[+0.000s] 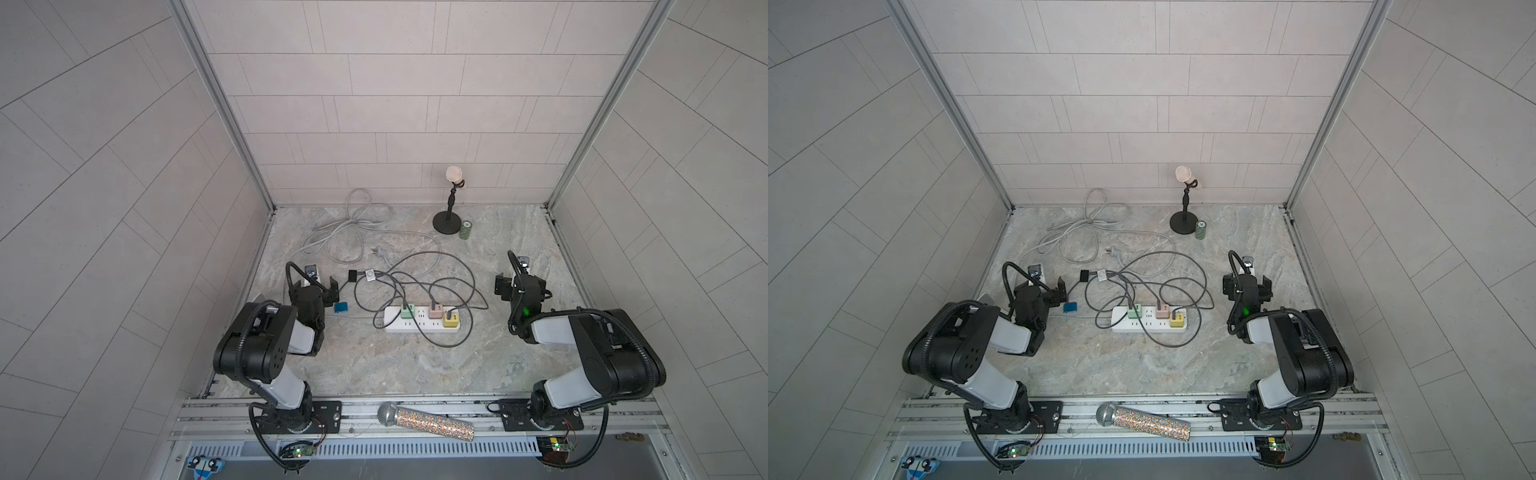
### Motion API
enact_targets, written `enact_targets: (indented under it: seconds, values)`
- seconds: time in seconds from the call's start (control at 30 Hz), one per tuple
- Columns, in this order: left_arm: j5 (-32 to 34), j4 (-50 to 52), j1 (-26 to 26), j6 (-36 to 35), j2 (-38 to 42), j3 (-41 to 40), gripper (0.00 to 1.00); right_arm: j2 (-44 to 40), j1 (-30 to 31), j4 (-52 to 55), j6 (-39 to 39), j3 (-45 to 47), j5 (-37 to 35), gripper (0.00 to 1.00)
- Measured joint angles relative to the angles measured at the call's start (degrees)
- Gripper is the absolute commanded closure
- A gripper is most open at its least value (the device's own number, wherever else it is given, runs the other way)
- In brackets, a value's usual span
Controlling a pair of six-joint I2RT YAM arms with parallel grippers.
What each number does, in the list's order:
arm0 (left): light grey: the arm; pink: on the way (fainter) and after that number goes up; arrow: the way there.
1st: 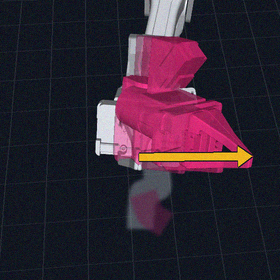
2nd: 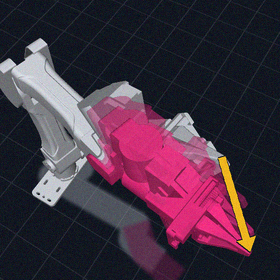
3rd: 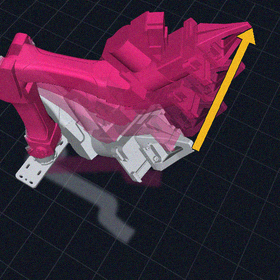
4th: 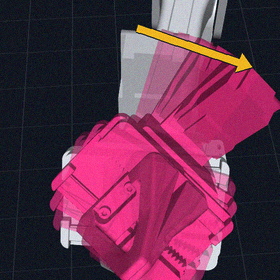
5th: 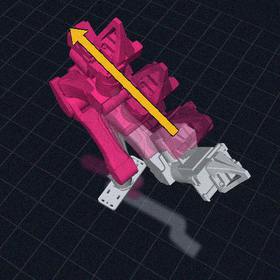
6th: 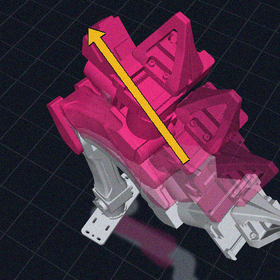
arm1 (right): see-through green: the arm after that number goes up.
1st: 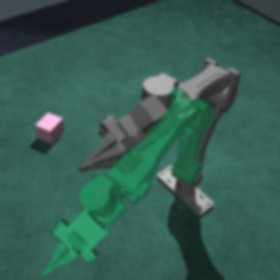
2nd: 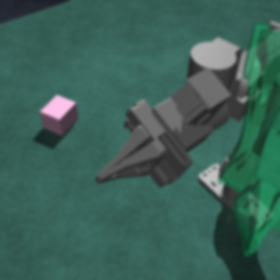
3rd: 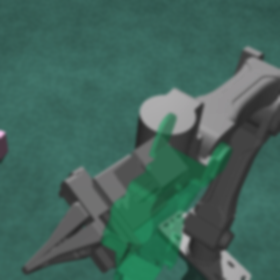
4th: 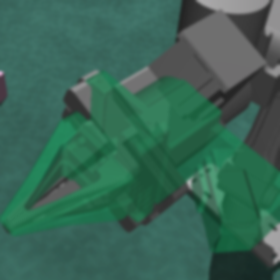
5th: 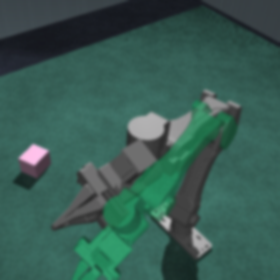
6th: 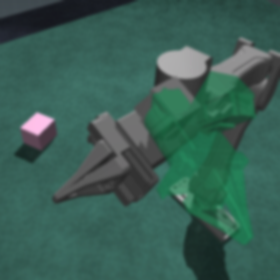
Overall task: Charge mp3
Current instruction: Reset both arms
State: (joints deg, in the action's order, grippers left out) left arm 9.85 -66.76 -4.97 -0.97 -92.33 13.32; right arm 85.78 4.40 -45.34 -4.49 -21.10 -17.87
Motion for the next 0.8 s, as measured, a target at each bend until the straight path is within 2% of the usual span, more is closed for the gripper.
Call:
enact_targets:
  seconds: [0.07,0.2,0.3,0.8]
  values:
    - [-1.3,-0.1,0.0,-0.7,0.1,0.4,0.01,0.0,0.1,-0.3,0.0,-0.9,0.2,0.0]
    - [2.9,8.1,-0.2,0.8,0.1,6.8,0.0,0.0,0.2,1.2,-0.3,-2.6,-0.6,0.0]
    - [4.5,9.7,0.4,1.6,0.2,9.7,0.01,0.0,0.2,1.9,-0.5,-2.8,-0.7,0.0]
    - [6.1,13.6,0.5,2.5,0.2,9.8,0.0,0.3,0.1,3.1,-0.5,-3.0,-1.0,0.0]
